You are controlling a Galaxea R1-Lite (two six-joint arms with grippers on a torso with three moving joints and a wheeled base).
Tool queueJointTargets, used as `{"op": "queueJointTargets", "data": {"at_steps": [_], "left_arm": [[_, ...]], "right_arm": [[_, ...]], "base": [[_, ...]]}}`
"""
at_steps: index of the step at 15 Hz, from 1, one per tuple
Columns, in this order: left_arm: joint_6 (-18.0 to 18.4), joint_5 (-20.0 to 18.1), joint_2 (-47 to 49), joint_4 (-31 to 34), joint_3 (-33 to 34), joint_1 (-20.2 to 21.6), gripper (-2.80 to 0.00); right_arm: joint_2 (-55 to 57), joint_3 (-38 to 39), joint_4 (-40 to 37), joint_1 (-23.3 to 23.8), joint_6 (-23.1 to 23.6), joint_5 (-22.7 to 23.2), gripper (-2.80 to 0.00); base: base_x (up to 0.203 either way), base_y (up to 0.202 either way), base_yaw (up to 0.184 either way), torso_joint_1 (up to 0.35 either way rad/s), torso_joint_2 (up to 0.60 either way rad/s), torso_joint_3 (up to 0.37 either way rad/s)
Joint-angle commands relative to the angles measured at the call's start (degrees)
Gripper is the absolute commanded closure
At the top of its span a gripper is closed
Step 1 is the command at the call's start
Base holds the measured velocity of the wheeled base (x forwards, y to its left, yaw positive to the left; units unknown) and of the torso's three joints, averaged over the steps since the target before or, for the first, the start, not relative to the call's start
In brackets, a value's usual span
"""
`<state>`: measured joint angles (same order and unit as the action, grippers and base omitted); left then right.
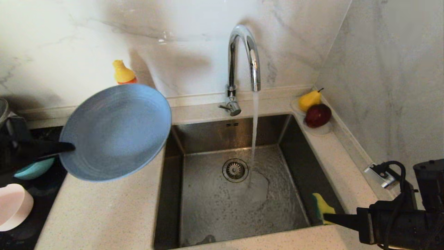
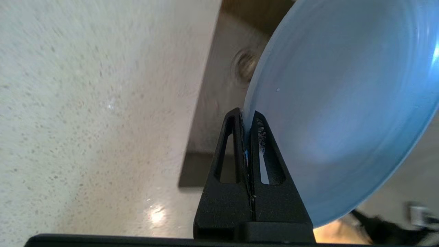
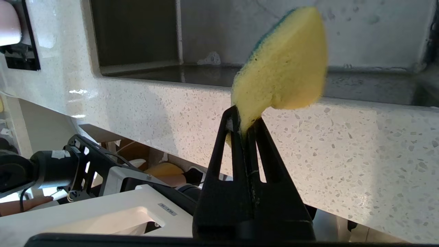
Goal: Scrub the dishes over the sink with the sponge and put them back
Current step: Wash the plate
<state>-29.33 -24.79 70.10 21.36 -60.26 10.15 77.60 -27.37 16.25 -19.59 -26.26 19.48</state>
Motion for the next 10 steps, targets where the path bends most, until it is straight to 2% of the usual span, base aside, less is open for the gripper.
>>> {"op": "queueJointTargets", "data": {"at_steps": [1,5,8,10], "left_arm": [[-0.08,3.95,7.1,-0.5,0.48,-6.93,0.0],[-1.63,8.02,13.08,-3.39,1.38,-16.96,0.0],[-3.35,14.32,20.91,-9.72,0.75,-23.46,0.0],[-4.24,16.99,25.59,-11.73,-1.1,-27.35,0.0]], "right_arm": [[-0.26,0.03,0.03,-0.01,-0.11,0.12,0.0],[-0.34,0.03,0.1,-0.01,-0.05,0.12,0.0],[-1.99,-0.05,0.02,0.0,-0.19,0.03,0.0],[-3.31,0.07,-0.05,-0.01,-0.2,-0.05,0.0]], "base": [[0.0,0.0,0.0,0.0,0.0,0.0],[0.0,0.0,0.0,0.0,0.0,0.0],[0.0,0.0,0.0,0.0,0.0,0.0],[0.0,0.0,0.0,0.0,0.0,0.0]]}}
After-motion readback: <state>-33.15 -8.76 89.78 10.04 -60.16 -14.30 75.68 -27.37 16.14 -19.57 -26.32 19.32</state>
